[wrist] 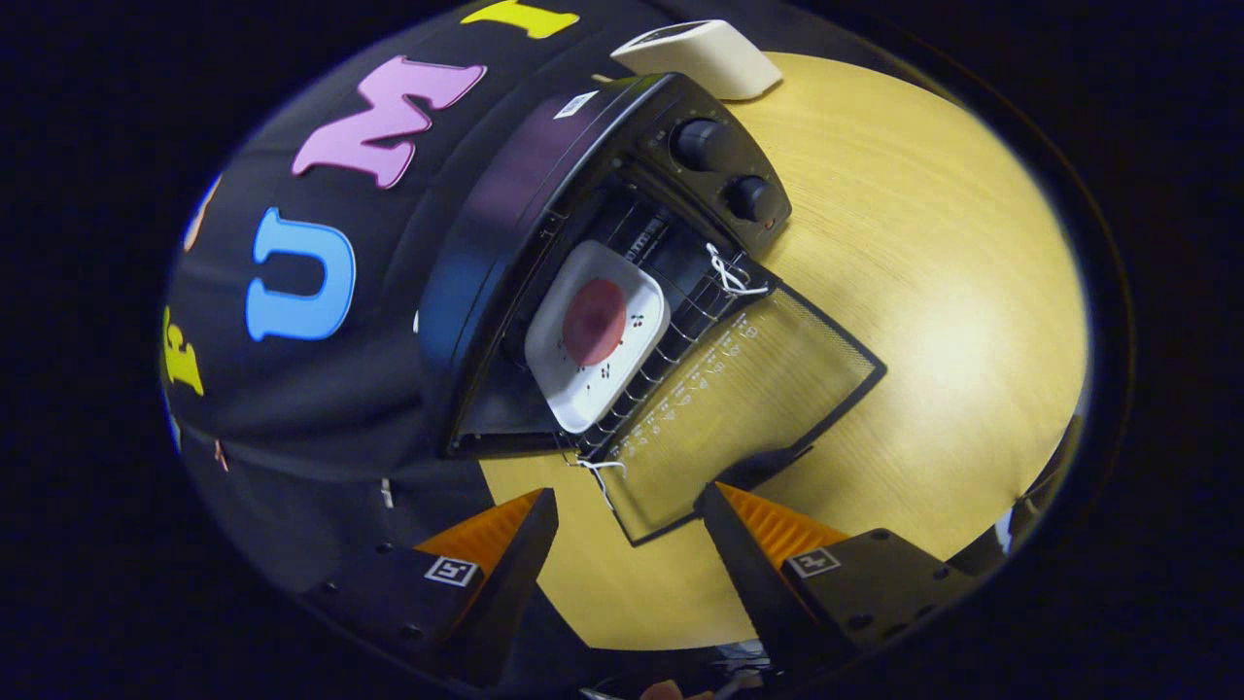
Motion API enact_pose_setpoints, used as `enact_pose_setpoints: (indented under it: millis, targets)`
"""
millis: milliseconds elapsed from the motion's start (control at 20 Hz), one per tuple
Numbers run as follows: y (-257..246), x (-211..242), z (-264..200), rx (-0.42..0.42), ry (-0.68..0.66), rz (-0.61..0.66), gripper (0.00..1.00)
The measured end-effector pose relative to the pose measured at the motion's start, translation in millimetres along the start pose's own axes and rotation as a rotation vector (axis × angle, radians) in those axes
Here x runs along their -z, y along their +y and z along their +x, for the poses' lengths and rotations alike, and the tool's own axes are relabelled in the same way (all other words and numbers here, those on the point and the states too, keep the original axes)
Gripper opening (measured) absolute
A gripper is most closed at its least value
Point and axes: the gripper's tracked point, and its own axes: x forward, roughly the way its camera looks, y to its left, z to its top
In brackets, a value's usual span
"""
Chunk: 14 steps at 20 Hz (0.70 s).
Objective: Open the toaster oven, put the food inside, and close the toaster oven door.
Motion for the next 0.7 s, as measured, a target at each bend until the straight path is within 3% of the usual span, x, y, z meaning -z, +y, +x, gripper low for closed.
enact_pose_setpoints:
  millis: [450, 700]
  targets:
    - [-70, 55, -3, 0.147, 0.144, -0.511, 0.99]
    - [-91, 60, 17, 0.208, 0.126, -0.630, 0.99]
